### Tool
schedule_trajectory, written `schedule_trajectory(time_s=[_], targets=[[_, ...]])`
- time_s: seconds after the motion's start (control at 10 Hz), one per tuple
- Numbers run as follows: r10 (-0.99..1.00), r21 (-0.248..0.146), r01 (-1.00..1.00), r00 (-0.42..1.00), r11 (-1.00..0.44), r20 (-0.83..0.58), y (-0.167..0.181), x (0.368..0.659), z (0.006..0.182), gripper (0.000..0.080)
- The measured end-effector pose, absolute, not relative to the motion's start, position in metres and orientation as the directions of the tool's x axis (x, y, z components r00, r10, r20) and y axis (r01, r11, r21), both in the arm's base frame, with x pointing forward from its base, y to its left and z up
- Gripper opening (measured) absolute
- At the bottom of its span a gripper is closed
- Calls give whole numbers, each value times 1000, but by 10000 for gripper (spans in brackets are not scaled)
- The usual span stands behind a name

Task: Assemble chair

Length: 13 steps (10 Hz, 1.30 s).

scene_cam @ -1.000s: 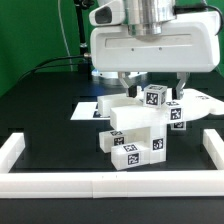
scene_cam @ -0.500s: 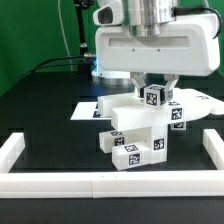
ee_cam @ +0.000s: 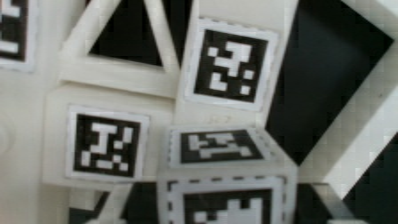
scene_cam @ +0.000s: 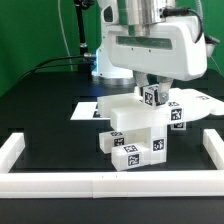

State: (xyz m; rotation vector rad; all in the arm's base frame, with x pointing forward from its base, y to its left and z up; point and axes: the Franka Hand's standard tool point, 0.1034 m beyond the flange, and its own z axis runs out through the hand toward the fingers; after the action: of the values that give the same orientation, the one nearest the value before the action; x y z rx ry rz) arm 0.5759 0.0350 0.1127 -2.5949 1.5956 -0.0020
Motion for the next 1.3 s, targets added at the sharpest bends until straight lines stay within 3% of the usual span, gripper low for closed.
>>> schedule_trajectory(time_s=[0.3,0.5,0.6,0.7,0.8,0.9,1.1,1.3], targets=[[-990,-82,-990,117,-111,-82,35,577,112,284],[-994,-93,-994,60,-52,-91,37,578,111,284],[-992,-95,-993,85,-76,-90,37,578,111,306],[-989,-97,-989,121,-113,-85,38,578,112,482],[-955,-108,-954,287,-279,-70,43,581,115,482],[-892,-109,-890,449,-442,-52,47,583,118,617],[-742,-107,-740,670,-664,-23,59,583,119,639],[-663,-111,-659,748,-744,-2,57,582,118,648]])
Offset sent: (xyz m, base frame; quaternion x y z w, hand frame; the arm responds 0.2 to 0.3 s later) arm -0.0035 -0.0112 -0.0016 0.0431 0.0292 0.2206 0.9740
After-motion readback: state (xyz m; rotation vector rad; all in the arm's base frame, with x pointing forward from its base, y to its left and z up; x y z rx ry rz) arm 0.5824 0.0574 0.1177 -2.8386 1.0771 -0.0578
